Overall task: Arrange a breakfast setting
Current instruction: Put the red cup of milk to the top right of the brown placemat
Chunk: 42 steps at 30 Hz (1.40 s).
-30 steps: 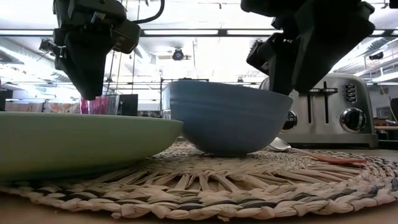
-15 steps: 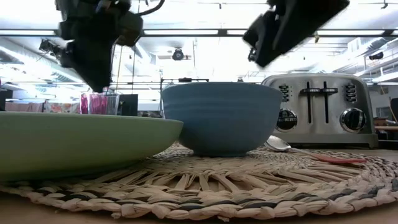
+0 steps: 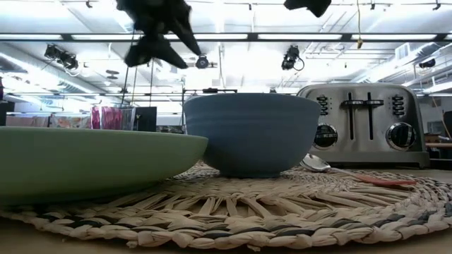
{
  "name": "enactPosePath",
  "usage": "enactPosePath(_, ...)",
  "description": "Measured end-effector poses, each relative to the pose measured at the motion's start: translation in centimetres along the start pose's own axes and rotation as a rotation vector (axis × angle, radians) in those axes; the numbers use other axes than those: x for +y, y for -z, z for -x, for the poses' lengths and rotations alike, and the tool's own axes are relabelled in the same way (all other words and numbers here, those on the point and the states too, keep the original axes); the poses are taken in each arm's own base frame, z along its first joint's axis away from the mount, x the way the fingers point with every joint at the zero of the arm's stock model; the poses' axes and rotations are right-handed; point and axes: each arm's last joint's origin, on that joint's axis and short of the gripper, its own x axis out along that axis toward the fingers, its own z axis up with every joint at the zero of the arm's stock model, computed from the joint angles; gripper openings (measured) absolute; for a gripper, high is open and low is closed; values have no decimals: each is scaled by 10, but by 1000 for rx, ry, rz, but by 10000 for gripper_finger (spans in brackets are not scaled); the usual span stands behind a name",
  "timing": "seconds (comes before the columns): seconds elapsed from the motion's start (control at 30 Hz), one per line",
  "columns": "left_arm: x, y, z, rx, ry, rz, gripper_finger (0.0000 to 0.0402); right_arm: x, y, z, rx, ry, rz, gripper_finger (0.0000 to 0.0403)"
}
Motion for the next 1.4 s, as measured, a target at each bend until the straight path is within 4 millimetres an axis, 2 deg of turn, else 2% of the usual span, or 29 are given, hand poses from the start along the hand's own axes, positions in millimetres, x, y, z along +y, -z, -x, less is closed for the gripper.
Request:
enactPosePath(0.2,23,-50,-10,-173,10,14,172,-24,1,27,-1,106,-63,158)
enactPosePath(0.37,43,-88,-5,-271,-24,-26,172,-43,3,35,11,181,-142,158)
enactPosePath(0.5,48,-121,19,-315,-133,-111,172,-55,1,36,4,222,-197,158)
enactPosePath(0.67,64,-152,65,-257,-362,-153,172,-71,0,34,2,273,-257,158)
enactPosePath(0.87,84,-166,114,-160,-593,-127,171,-88,0,34,0,327,-296,158)
enactPosePath(1.03,78,-159,135,-104,-649,-123,171,-99,0,35,9,362,-265,158)
enactPosePath(1.13,69,-148,137,-96,-674,-129,171,-106,0,35,15,382,-253,158)
enactPosePath(1.27,66,-137,135,-99,-776,-51,171,-113,1,36,27,385,-226,158)
enactPosePath(1.4,68,-135,113,-220,-871,59,171,-119,1,36,39,365,-195,158)
